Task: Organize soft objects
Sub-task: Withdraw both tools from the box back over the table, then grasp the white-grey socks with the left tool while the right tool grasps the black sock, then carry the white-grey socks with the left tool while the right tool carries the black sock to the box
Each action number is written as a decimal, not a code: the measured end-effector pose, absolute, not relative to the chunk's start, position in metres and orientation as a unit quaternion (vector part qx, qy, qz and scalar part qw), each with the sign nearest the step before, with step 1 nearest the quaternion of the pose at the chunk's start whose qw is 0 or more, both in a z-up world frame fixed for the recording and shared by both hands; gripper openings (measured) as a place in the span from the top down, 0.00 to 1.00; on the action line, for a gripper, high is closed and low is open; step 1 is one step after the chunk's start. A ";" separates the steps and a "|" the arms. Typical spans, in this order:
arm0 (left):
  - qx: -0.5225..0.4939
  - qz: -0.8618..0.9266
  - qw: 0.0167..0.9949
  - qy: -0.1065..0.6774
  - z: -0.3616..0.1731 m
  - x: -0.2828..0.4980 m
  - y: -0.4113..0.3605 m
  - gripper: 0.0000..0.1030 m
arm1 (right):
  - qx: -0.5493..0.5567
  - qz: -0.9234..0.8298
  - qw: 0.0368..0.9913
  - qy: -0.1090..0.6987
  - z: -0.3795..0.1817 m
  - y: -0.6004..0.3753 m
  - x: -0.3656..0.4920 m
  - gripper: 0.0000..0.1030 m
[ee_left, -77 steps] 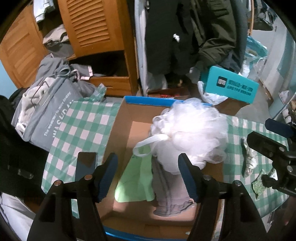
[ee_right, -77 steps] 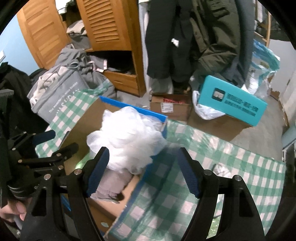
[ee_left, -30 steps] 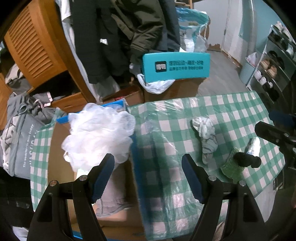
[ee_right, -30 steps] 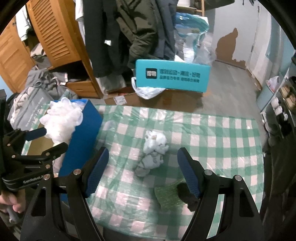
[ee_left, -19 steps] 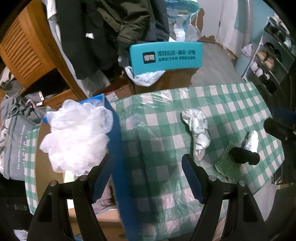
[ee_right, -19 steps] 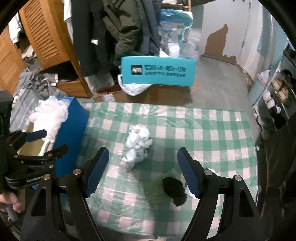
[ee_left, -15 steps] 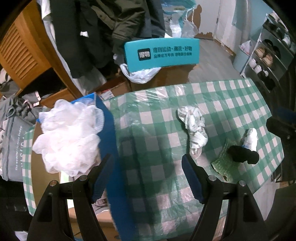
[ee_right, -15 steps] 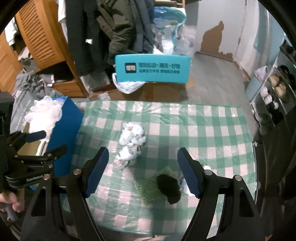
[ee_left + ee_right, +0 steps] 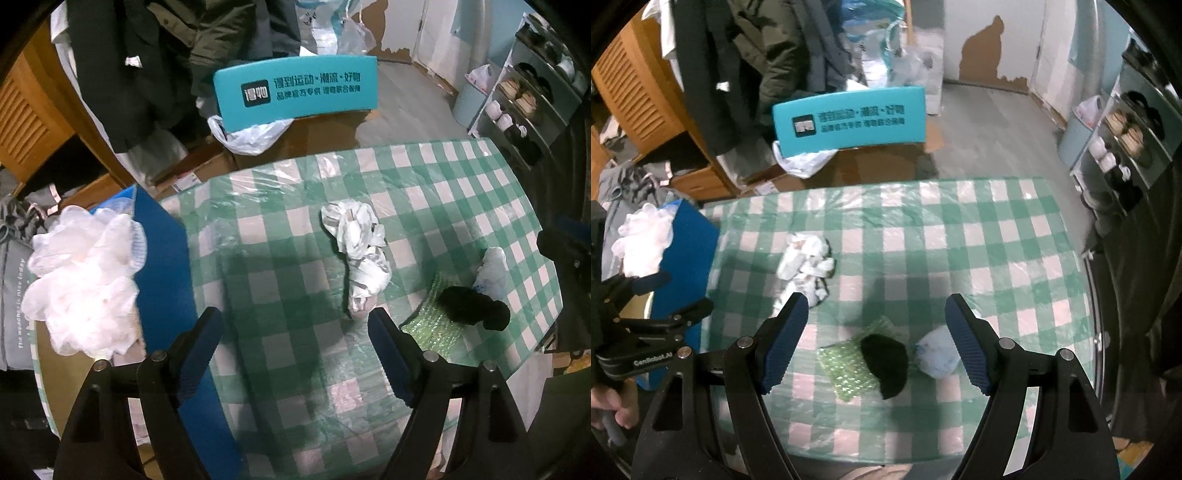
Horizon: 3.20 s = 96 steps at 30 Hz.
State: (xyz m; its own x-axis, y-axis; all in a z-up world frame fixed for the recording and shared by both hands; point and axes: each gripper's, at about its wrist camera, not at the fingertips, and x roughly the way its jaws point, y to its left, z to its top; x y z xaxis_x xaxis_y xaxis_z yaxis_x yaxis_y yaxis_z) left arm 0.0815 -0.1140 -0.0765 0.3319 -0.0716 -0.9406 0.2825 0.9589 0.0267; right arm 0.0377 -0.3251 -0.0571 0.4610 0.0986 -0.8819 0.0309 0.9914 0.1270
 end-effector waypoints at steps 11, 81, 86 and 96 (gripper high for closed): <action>0.084 -0.121 0.789 0.596 -0.104 0.099 -0.133 0.20 | 0.059 0.030 0.831 0.553 -0.090 -0.334 0.036 0.26; 0.062 -0.152 0.759 0.630 -0.163 0.116 -0.169 0.62 | 0.062 0.075 0.817 0.569 -0.126 -0.318 0.063 0.62; 0.066 -0.152 0.769 0.617 -0.145 0.110 -0.162 0.62 | 0.061 0.081 0.823 0.559 -0.116 -0.313 0.063 0.62; 0.064 -0.147 0.792 0.589 -0.110 0.096 -0.139 0.62 | 0.055 0.094 0.834 0.541 -0.097 -0.300 0.059 0.62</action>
